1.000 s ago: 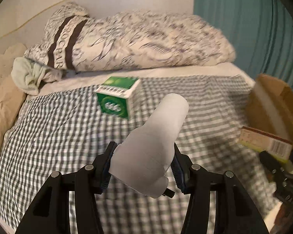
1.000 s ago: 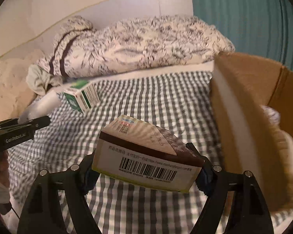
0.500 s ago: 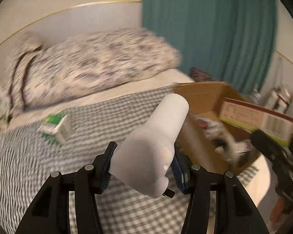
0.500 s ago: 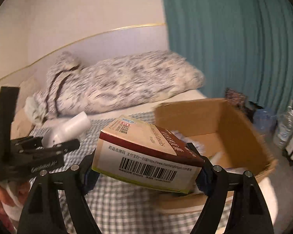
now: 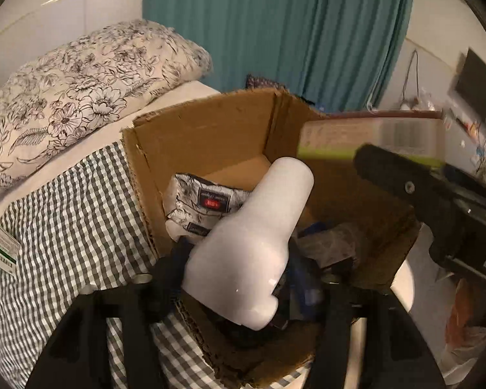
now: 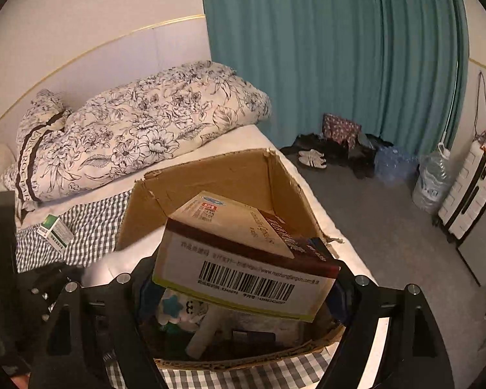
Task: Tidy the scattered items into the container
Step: 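Carry the bottle and Amoxicillin box into the cardboard box and release them, then move both tools back over the bed toward the green medicine box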
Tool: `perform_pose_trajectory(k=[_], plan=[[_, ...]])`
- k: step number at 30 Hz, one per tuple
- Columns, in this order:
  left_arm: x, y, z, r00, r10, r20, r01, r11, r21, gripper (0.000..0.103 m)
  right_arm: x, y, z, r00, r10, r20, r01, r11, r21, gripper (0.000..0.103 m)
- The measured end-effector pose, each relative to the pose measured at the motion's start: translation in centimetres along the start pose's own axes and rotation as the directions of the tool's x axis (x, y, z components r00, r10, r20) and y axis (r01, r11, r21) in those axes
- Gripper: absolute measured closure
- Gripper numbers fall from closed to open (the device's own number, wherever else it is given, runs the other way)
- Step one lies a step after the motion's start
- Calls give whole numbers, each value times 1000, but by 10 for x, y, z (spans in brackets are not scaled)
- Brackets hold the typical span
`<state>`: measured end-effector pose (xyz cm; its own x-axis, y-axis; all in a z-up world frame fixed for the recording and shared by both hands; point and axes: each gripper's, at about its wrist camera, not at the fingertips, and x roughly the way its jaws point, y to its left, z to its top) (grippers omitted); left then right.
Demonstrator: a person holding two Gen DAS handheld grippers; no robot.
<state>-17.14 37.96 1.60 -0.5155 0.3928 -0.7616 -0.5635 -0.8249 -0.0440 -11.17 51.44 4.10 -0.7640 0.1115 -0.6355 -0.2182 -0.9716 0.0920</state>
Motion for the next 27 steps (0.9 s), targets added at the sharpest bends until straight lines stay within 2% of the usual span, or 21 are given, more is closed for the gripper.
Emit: perform_pose_trajectory(k=[2, 3, 5, 9, 12, 15, 18, 20, 23, 25, 27], plan=[[-6, 2, -1, 997, 62, 39, -64, 998, 28, 6, 1, -3, -2, 1000, -21, 4, 21, 1000, 18, 7], [-8, 5, -1, 997, 71, 43, -72, 997, 30, 6, 0, -5, -2, 999, -37, 12, 36, 999, 32, 7], [-15, 12, -2, 995, 92, 44, -92, 996, 9, 6, -2, -6, 0, 999, -14, 36, 12, 998, 61, 7], [-26, 46, -14, 985, 164, 56, -159, 983, -90, 5, -8, 1, -4, 998, 28, 48, -32, 996, 77, 7], [-37, 82, -34, 972, 228, 54, -213, 956, -204, 5, -16, 20, -14, 997, 33, 74, -36, 998, 50, 7], [-47, 127, -51, 955, 295, 30, -274, 918, -287, 5, -23, 44, -29, 992, 83, 91, -86, 996, 33, 7], [-62, 171, -67, 924, 381, -14, -363, 869, -337, 5, -20, 79, -39, 988, 129, 81, -130, 992, -1, 7], [-81, 207, -82, 909, 417, -23, -393, 835, -384, 5, -14, 109, -46, 988, 142, 67, -139, 989, -43, 7], [-105, 251, -101, 899, 437, -32, -409, 809, -423, 5, -5, 151, -53, 984, 170, 52, -164, 982, -97, 7], [-122, 280, -117, 881, 470, -41, -441, 789, -428, 5, 3, 180, -57, 977, 208, 35, -203, 973, -108, 7], [-135, 299, -130, 875, 482, -43, -453, 785, -423, 5, 10, 209, -63, 967, 253, 25, -248, 962, -113, 7]])
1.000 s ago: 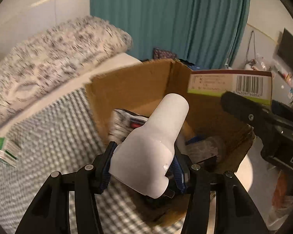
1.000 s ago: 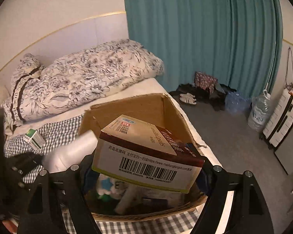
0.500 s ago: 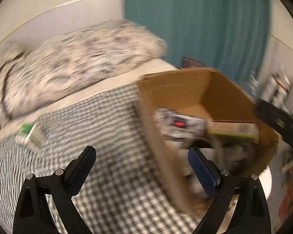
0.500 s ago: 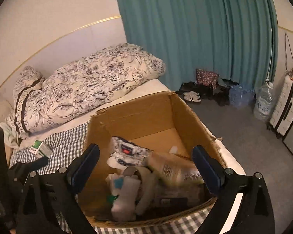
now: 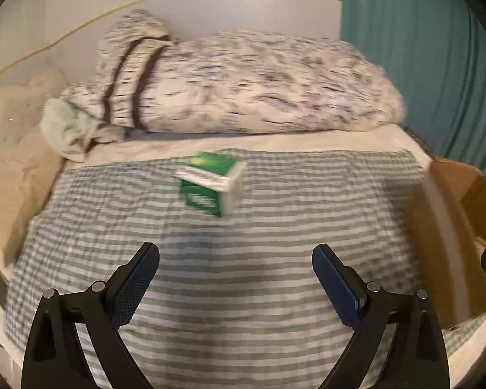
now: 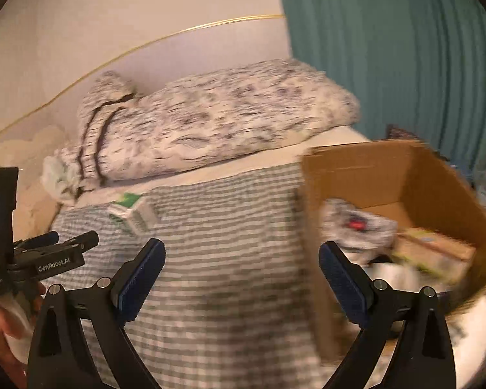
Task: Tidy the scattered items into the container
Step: 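Move both tools back over the bed toward the green medicine box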
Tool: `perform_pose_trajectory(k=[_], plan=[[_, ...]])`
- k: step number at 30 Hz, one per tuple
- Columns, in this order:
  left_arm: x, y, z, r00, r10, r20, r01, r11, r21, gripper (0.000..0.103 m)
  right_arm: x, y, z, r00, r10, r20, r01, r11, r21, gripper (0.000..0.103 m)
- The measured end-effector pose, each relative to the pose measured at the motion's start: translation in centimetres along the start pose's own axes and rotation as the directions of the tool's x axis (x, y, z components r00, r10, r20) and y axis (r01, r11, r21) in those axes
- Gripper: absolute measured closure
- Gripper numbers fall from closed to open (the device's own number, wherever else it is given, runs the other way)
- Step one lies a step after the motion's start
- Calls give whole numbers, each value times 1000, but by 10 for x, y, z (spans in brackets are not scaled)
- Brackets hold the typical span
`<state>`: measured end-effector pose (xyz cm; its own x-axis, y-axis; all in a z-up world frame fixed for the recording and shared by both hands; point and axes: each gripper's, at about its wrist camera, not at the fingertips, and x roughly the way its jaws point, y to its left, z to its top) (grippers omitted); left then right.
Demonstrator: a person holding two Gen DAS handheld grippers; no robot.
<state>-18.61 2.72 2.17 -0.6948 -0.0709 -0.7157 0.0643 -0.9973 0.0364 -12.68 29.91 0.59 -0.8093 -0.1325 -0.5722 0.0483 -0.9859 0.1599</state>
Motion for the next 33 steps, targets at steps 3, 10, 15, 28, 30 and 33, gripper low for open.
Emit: perform_pose_trajectory(k=[3, 10, 15, 28, 30, 33], plan=[[3, 41, -2, 999, 34, 0, -34, 999, 2, 5, 17, 39, -7, 999, 52, -7, -52, 998, -25, 7], [27, 95, -15, 998, 45, -38, -47, 998, -52, 5, 55, 121, -22, 990, 134, -46, -140, 974, -179, 7], [55, 113, -19, 994, 67, -86, -73, 995, -69, 5, 94, 156, -21, 983, 151, -102, -178, 917, -356, 6], [151, 106, 10, 982, 134, -134, -147, 985, -89, 5, 226, 181, -8, 938, 163, -304, -320, 741, -590, 7], [160, 107, 10, 980, 146, -135, -159, 983, -92, 5, 243, 184, -6, 922, 180, -343, -362, 714, -600, 7], [172, 111, 9, 978, 138, -158, -158, 980, -122, 5, 265, 189, -4, 913, 178, -366, -383, 680, -625, 6]])
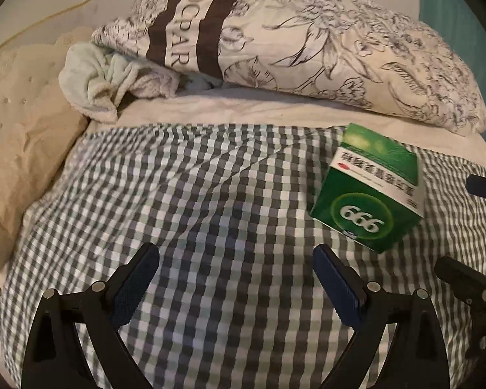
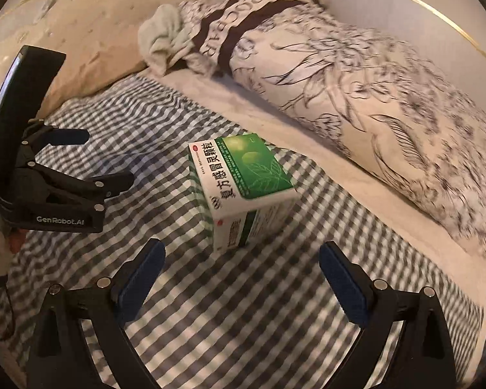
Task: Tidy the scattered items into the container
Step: 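Move both tools back over the bed toward the green medicine box, then grasp the green medicine box with the right tool, then carry the green medicine box with the right tool into the cardboard box and release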
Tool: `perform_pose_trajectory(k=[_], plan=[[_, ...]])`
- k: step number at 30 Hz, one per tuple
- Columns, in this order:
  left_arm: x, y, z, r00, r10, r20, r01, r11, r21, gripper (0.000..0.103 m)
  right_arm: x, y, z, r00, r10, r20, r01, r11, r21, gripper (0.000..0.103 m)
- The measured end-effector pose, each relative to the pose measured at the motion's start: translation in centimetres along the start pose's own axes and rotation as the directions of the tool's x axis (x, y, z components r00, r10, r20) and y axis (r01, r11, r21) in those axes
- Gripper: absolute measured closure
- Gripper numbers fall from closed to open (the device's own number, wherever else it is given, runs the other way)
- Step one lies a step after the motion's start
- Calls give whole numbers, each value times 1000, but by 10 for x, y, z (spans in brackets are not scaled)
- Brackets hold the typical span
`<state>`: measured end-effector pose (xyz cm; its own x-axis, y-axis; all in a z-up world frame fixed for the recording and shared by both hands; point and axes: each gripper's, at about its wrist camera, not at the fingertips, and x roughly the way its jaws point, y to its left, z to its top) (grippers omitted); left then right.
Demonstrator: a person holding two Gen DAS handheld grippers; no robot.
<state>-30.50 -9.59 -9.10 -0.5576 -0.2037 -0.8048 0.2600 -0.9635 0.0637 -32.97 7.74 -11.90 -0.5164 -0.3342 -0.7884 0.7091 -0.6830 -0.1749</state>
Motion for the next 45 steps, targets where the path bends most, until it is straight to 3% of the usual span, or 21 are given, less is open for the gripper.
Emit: perform_pose_trajectory(k=[3, 10, 14, 16, 18, 22, 27, 35, 41, 45], plan=[[9, 1, -2, 1000, 0, -13, 0, 1000, -18, 5, 23, -2, 4, 999, -23, -24, 22, 998, -57, 7], [19, 6, -11, 998, -46, -42, 43, 996, -73, 5, 55, -12, 23, 999, 16, -51, -21, 994, -109, 6], [22, 5, -14, 997, -44, -55, 40, 997, -72, 5, 77, -7, 29, 994, 53, -94, -62, 994, -90, 7], [23, 8, -14, 997, -45, -62, 39, 996, -83, 5, 83, 2, 28, 996, 23, -86, -31, 995, -91, 7], [21, 12, -15, 997, -44, -59, 39, 995, -93, 5, 83, 9, 23, 999, -6, -50, 3, 998, -62, 16], [10, 19, -18, 998, -31, -51, 26, 995, -94, 5, 68, 8, 7, 999, 54, 8, -55, 993, 103, 18], [-19, 20, -22, 999, -15, -41, 12, 996, -85, 5, 26, 19, -19, 1000, -12, 11, 10, 983, 183, 19], [-123, -16, -24, 997, -59, 49, 61, 998, -24, 5, -89, 20, -61, 997, -74, 33, 60, 947, 316, 21], [-201, -85, -41, 984, -144, 108, 137, 988, 70, 5, -201, -2, -100, 982, -164, 91, 113, 905, 410, 21], [-236, -140, -58, 965, -240, 104, 225, 964, 140, 5, -285, -24, -125, 951, -288, 118, 202, 860, 469, 21]])
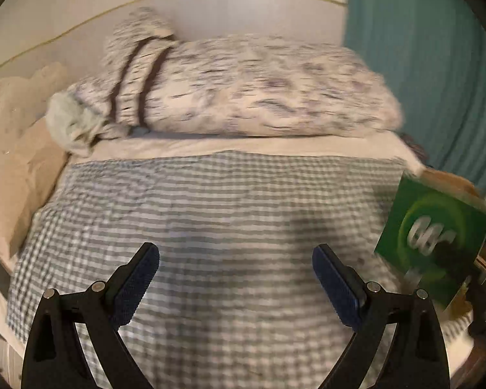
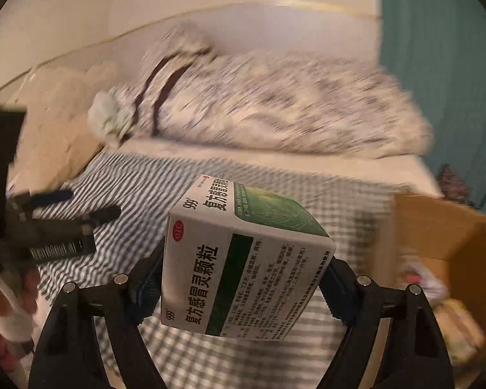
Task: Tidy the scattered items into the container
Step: 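Carry the green medicine box with the right tool into the cardboard box and release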
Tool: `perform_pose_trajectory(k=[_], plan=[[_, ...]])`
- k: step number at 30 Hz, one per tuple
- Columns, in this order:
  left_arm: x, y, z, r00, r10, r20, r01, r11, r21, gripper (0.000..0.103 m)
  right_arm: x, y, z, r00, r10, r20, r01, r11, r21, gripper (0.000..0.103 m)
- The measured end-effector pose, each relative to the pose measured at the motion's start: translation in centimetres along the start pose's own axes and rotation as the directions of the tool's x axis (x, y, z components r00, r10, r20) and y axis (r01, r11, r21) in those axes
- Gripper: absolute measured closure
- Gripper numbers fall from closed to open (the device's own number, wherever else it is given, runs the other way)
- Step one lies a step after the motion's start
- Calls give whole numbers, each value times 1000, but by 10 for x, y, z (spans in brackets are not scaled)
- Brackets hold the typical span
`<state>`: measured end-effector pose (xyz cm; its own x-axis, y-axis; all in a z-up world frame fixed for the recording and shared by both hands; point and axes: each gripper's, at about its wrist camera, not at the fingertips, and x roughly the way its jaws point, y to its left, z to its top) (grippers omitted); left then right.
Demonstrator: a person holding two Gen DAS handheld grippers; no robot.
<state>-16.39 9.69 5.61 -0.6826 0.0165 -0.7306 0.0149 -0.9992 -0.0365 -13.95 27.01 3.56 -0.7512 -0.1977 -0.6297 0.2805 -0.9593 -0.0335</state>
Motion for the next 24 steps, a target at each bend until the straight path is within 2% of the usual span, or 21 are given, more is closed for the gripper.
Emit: perform_pose_trajectory(k=[6, 11, 17, 21, 22, 23, 24], plan=[[-14, -87, -11, 996, -86, 0, 85, 990, 112, 5, -70, -81, -3, 986, -160, 42, 154, 982, 112, 20], [-10, -128, -27, 995, -104, 9, 102, 982, 161, 5, -83, -139, -27, 977, -211, 4, 206, 955, 216, 20], [15, -130, -40, 996, -82, -33, 86, 986, 140, 5, -60, -169, -47, 975, -215, -45, 220, 942, 255, 20], [21, -121, -47, 996, -78, -35, 82, 989, 120, 5, -47, -178, -51, 984, -175, -33, 176, 931, 320, 17], [21, -117, -48, 997, -74, -30, 77, 990, 115, 5, -46, -180, -51, 983, -180, -37, 182, 923, 339, 9], [20, -113, -49, 998, -67, -22, 69, 991, 112, 5, -44, -183, -50, 975, -216, -56, 222, 907, 359, 1], [18, -110, -51, 998, -57, -11, 58, 992, 108, 5, -44, -185, -50, 965, -255, -69, 262, 890, 374, 0]])
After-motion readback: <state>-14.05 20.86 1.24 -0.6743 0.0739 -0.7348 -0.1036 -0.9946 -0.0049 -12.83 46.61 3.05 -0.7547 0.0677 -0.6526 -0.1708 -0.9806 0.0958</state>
